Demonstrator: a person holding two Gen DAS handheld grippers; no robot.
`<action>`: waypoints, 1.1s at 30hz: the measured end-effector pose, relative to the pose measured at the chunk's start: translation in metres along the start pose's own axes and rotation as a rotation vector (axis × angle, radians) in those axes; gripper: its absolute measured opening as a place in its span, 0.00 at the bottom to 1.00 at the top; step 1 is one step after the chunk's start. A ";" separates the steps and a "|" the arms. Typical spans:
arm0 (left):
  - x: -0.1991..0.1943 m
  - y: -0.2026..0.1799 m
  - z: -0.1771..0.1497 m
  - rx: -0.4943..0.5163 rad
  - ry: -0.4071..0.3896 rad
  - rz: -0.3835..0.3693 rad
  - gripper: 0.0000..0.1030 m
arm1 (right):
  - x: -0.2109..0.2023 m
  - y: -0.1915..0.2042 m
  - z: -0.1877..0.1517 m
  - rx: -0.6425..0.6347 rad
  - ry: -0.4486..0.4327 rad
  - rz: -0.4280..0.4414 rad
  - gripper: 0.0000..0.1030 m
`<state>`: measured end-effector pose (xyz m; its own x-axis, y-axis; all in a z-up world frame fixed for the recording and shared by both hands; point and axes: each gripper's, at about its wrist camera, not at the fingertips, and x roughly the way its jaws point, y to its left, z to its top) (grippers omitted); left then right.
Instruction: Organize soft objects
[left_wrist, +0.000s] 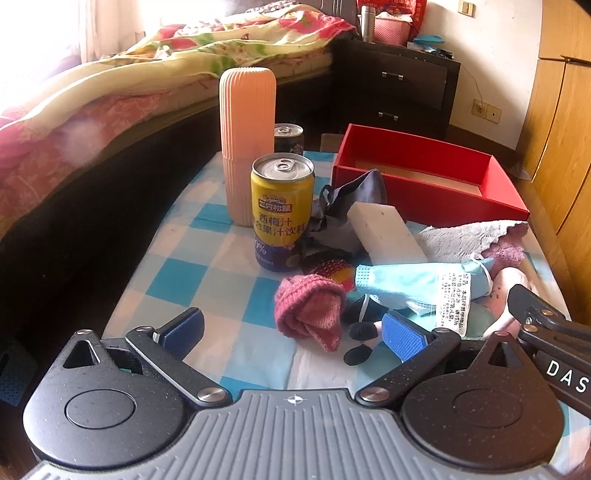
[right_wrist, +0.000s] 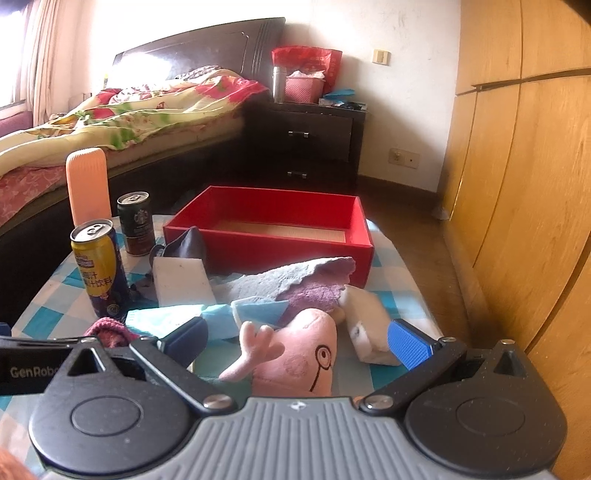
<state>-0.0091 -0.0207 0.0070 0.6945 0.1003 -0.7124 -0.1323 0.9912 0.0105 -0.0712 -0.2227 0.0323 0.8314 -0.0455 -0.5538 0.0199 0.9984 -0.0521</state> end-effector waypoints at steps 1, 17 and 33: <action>0.000 0.000 0.000 -0.001 0.000 0.000 0.95 | 0.000 0.000 0.000 0.002 0.002 0.002 0.82; 0.000 0.001 0.000 0.003 0.000 0.001 0.95 | 0.001 0.000 -0.001 0.017 0.009 0.008 0.82; 0.001 0.001 -0.001 0.009 -0.001 0.002 0.94 | 0.002 0.003 -0.003 0.018 0.020 0.011 0.82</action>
<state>-0.0097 -0.0198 0.0056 0.6950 0.1027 -0.7116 -0.1277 0.9916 0.0184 -0.0710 -0.2203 0.0285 0.8205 -0.0353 -0.5705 0.0215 0.9993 -0.0308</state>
